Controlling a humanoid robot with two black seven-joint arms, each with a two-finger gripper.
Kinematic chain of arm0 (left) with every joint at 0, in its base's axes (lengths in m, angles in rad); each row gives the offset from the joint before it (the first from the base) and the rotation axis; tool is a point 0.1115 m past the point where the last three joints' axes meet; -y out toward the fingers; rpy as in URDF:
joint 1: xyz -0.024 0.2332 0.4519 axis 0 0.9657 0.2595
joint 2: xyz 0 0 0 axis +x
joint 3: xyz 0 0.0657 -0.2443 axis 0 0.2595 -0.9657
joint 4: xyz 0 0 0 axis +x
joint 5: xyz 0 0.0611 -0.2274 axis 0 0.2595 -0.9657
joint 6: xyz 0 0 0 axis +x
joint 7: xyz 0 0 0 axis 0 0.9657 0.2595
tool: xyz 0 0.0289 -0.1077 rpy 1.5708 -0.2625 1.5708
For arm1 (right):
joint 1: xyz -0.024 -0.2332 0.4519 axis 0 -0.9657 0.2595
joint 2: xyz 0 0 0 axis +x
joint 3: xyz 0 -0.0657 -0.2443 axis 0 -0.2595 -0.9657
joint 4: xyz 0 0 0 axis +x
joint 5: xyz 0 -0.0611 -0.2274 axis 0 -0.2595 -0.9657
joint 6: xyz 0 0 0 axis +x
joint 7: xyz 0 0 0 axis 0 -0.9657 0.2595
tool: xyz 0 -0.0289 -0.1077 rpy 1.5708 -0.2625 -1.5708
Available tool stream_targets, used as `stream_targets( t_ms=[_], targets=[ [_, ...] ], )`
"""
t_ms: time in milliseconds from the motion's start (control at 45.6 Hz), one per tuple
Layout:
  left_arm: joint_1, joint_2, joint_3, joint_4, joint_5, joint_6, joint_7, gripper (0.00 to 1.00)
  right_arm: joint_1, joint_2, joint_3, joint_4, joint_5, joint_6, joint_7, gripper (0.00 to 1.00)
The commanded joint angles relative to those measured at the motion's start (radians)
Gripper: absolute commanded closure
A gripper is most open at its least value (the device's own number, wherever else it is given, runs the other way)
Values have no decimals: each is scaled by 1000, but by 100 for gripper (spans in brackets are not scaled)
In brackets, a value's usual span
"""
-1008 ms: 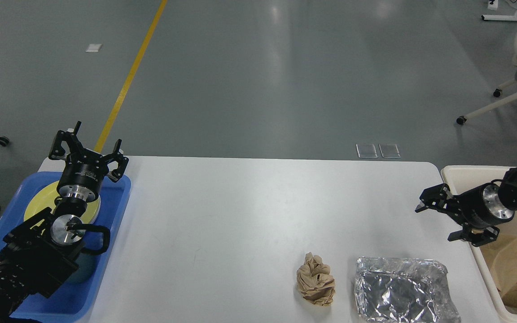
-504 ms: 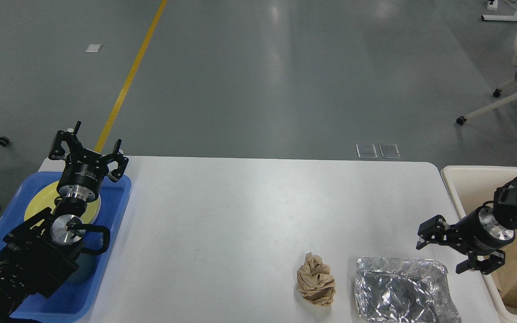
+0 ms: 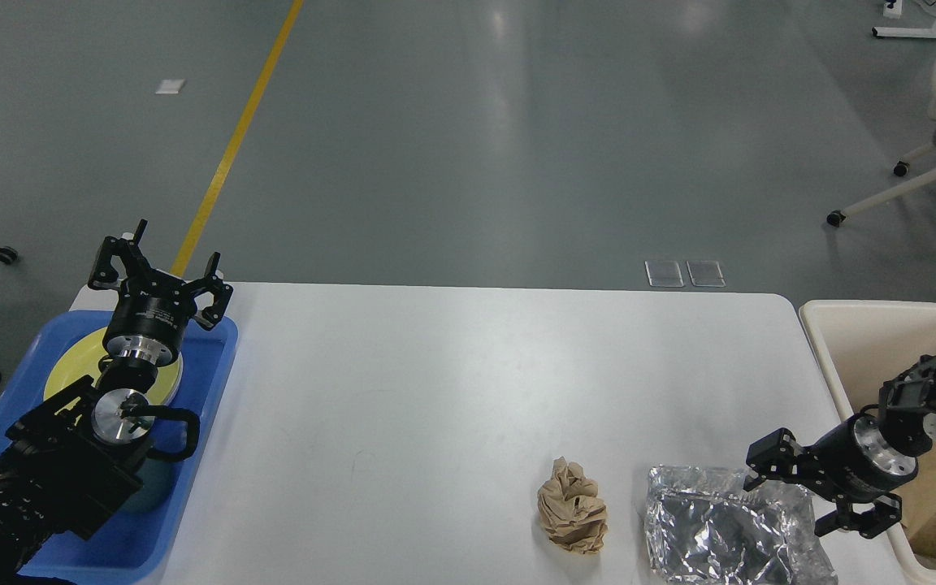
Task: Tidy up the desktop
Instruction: 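Lower the right gripper to the edge of the foil tray, then grip the foil tray edge with the right gripper and lift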
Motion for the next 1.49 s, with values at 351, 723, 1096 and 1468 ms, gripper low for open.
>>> stream_targets(
  t_ms=[351,723,1096,1468],
  targets=[
    [0,0,0,0,0,0,0,3,-68,-46,2,-29,-17,-2,3,0],
    [0,0,0,0,0,0,0,3,-193,-48,101,-110,-7,-142,0,2],
    [0,0,0,0,0,0,0,3,-264,-87,104,-95,-27,-447,0,84],
    [0,0,0,0,0,0,0,3,-246,-107,98,-69,-32,-394,0,100]
  ],
)
